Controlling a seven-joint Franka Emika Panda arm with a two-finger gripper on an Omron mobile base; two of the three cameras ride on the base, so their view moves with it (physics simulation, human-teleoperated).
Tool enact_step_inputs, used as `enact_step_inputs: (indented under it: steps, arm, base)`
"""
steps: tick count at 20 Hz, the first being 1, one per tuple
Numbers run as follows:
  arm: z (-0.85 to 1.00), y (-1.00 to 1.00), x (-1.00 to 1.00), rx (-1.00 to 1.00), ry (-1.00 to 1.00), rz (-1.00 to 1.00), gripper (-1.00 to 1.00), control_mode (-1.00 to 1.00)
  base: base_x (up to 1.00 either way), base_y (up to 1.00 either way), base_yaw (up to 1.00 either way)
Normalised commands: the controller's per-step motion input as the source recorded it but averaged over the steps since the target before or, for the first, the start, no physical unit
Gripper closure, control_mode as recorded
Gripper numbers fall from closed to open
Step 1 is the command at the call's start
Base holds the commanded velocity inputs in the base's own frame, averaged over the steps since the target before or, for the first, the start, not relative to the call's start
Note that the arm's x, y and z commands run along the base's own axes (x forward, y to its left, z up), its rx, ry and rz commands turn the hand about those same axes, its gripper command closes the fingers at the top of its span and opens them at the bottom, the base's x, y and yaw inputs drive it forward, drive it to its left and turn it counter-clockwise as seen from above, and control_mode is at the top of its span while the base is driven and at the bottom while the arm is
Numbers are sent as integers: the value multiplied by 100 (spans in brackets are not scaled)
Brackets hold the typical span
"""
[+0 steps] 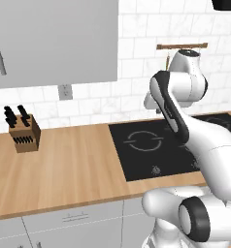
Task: Take a straw from the drawer in front and place it inside the glass cup on the dining counter.
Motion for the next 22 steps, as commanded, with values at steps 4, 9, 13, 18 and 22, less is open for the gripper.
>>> enact_step_inputs:
  steps: [4,9,13,18,22]
  arm:
    - [0,0,-26,0,0,0,-100,-100]
    - [-16,0,-91,0,0,0,-100,-100]
    - [-50,0,-95,0,0,-2,-100,-100]
    - [-79,0,-70,-6,4,-5,-100,-100]
    - [-83,0,-58,-5,4,-8,-100,-100]
  base:
    - [0,0,0]
    - [0,0,0]
    - [0,0,0]
    - [0,0,0]
    - [0,0,0]
